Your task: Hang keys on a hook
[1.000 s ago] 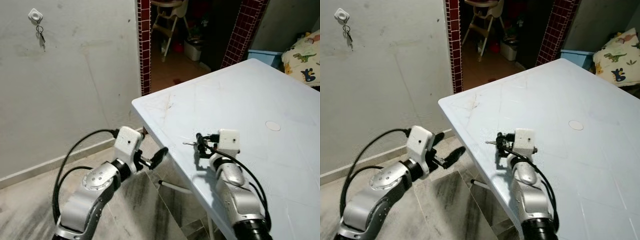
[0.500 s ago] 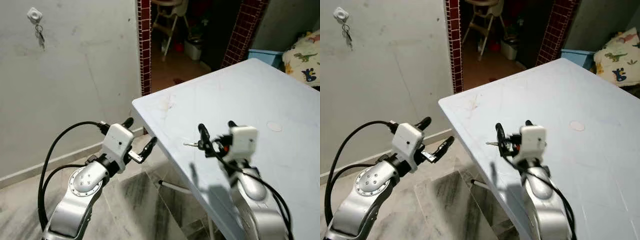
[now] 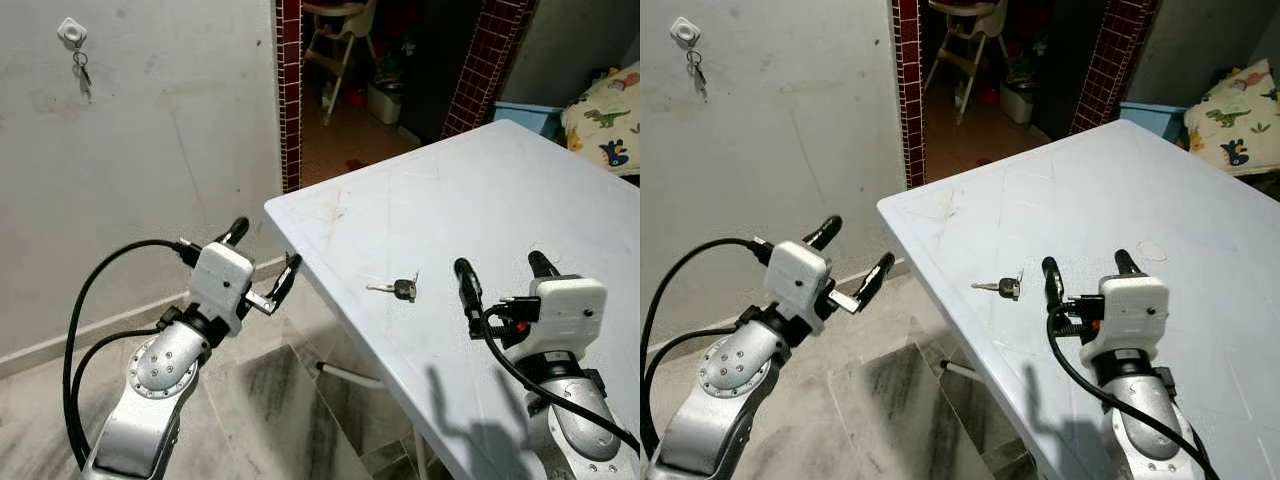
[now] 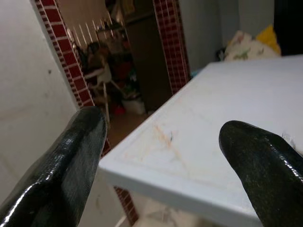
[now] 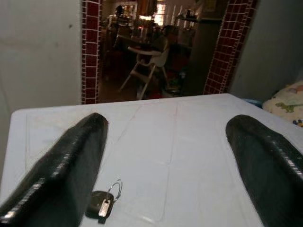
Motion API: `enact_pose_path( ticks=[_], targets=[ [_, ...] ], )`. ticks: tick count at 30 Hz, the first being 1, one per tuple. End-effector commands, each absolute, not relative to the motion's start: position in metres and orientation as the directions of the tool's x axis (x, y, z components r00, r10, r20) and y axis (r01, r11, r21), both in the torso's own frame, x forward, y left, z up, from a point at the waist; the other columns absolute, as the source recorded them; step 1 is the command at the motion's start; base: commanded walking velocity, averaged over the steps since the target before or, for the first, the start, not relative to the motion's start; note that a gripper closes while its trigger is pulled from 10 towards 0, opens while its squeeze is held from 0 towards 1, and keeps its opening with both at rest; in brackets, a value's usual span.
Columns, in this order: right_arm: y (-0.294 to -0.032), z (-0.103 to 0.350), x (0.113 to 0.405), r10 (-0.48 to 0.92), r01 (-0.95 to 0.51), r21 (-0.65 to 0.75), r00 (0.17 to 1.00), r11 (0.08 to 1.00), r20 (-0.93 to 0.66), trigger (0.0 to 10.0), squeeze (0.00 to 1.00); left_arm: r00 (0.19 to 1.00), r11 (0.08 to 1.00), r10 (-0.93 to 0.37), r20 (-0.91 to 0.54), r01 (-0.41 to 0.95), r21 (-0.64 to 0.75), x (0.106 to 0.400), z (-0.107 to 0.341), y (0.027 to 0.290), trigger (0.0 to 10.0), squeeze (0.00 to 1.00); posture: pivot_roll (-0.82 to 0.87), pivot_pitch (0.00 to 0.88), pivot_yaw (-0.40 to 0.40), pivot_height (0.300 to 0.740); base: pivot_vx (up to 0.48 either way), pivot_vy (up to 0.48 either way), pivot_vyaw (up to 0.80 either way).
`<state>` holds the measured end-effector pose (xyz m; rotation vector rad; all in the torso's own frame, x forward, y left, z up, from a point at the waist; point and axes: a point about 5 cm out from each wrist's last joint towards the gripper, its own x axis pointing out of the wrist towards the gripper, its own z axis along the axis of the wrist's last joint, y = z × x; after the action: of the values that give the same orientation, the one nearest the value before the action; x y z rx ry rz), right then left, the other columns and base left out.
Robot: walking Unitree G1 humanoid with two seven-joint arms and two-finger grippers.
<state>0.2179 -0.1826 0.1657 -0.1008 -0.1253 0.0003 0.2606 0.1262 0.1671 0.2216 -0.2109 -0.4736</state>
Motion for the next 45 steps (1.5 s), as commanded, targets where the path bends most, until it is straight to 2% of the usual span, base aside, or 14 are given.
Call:
enact_pose_path(
  ticks=[1, 15, 16, 17, 18, 19, 31, 35, 36, 37, 38, 39, 40, 45],
  targets=[
    [-0.183, 0.168, 0.217, -0.01, 0.023, -0.109, 0.993, 0.994, 0.122, 10.0, 0.0, 0.873, 0.874, -0.459, 0.167, 0.409, 0.263, 0.263, 0.169, 0.127, 10.0, 1.0, 0.07, 0.0, -0.033, 0.74, 0.0, 0.0, 0.0],
    [-0.178, 0.169, 0.221, 0.002, 0.009, -0.094, 0.994, 0.995, 0.107, 10.0, 0.0, 0.889, 0.894, -0.425, 0.173, 0.382, 0.234, 0.267, 0.168, 0.127, 10.0, 1.0, 0.07, 0.0, -0.04, 0.74, 0.0, 0.0, 0.0],
    [-0.178, 0.169, 0.221, 0.002, 0.008, -0.094, 0.995, 0.996, 0.104, 10.0, 0.0, 0.889, 0.895, -0.423, 0.175, 0.379, 0.236, 0.267, 0.167, 0.127, 8.7, 1.0, 0.07, 0.0, -0.04, 0.74, 0.0, 0.0, 0.0],
    [-0.177, 0.169, 0.221, 0.003, 0.006, -0.092, 0.995, 0.996, 0.099, 10.0, 0.0, 0.882, 0.891, -0.433, 0.185, 0.389, 0.233, 0.267, 0.168, 0.126, 0.7, 1.0, 0.07, 0.0, -0.041, 0.74, 0.0, 0.0, 0.0],
    [-0.177, 0.168, 0.221, 0.003, 0.006, -0.091, 0.995, 0.996, 0.096, 10.0, 0.0, 0.875, 0.887, -0.446, 0.189, 0.405, 0.221, 0.267, 0.168, 0.125, 0.0, 1.0, 0.07, 0.0, -0.041, 0.74, 0.0, 0.0, 0.0],
    [-0.177, 0.168, 0.221, 0.003, 0.005, -0.088, 0.996, 0.996, 0.094, 10.0, 0.0, 0.869, 0.884, -0.456, 0.191, 0.416, 0.214, 0.266, 0.168, 0.124, 0.0, 0.0, 0.07, 0.0, -0.041, 0.74, 0.0, 0.0, 0.0],
    [-0.17, 0.17, 0.227, 0.018, -0.012, -0.071, 0.996, 0.997, 0.092, 10.0, 0.0, 0.848, 0.869, -0.489, 0.205, 0.455, 0.193, 0.263, 0.169, 0.118, 0.0, 0.0, 0.07, 0.0, -0.045, 0.74, 0.0, 0.0, 0.0],
    [-0.17, 0.17, 0.229, 0.019, -0.013, -0.065, 0.996, 0.998, 0.092, 10.0, 0.0, 0.873, 0.882, -0.455, 0.173, 0.416, 0.221, 0.266, 0.166, 0.119, 0.0, 0.0, 0.07, 0.0, -0.048, 0.74, 0.0, 0.0, 0.0],
    [-0.169, 0.17, 0.23, 0.018, -0.012, -0.062, 0.996, 0.998, 0.092, 10.0, 0.0, 0.89, 0.89, -0.431, 0.145, 0.393, 0.232, 0.269, 0.164, 0.121, 7.6, 0.0, 0.07, 0.0, -0.049, 0.74, 0.0, 0.0, 0.0],
    [-0.169, 0.17, 0.23, 0.018, -0.012, -0.062, 0.996, 0.998, 0.092, 10.0, 0.0, 0.89, 0.89, -0.431, 0.145, 0.393, 0.232, 0.269, 0.164, 0.121, 7.6, 0.0, 0.07, 0.0, -0.049, 0.74, 0.0, 0.0, 0.0],
    [-0.169, 0.17, 0.231, 0.016, -0.011, -0.056, 0.996, 0.998, 0.092, 10.0, 0.0, 0.884, 0.894, -0.438, 0.166, 0.407, 0.188, 0.269, 0.165, 0.12, 10.0, 0.76, 0.07, 0.0, -0.049, 0.74, 0.0, 0.0, 0.0],
    [-0.169, 0.17, 0.231, 0.016, -0.011, -0.056, 0.996, 0.998, 0.092, 10.0, 0.0, 0.884, 0.894, -0.438, 0.166, 0.407, 0.188, 0.269, 0.165, 0.12, 10.0, 0.76, 0.07, 0.0, -0.049, 0.74, 0.0, 0.0, 0.0],
    [-0.168, 0.17, 0.233, 0.016, -0.011, -0.052, 0.996, 0.999, 0.091, 10.0, 0.0, 0.884, 0.898, -0.432, 0.18, 0.403, 0.175, 0.269, 0.167, 0.121, 10.0, 1.0, 0.07, 0.0, -0.049, 0.74, 0.0, 0.0, 0.0],
    [-0.16, 0.167, 0.242, 0.03, -0.028, -0.031, 0.996, 0.999, 0.087, 10.0, 0.0, 0.889, 0.899, -0.431, 0.155, 0.408, 0.16, 0.27, 0.162, 0.121, 10.0, 1.0, 0.08, 0.0, -0.048, 0.74, 0.0, 0.0, 0.0]
  ],
)
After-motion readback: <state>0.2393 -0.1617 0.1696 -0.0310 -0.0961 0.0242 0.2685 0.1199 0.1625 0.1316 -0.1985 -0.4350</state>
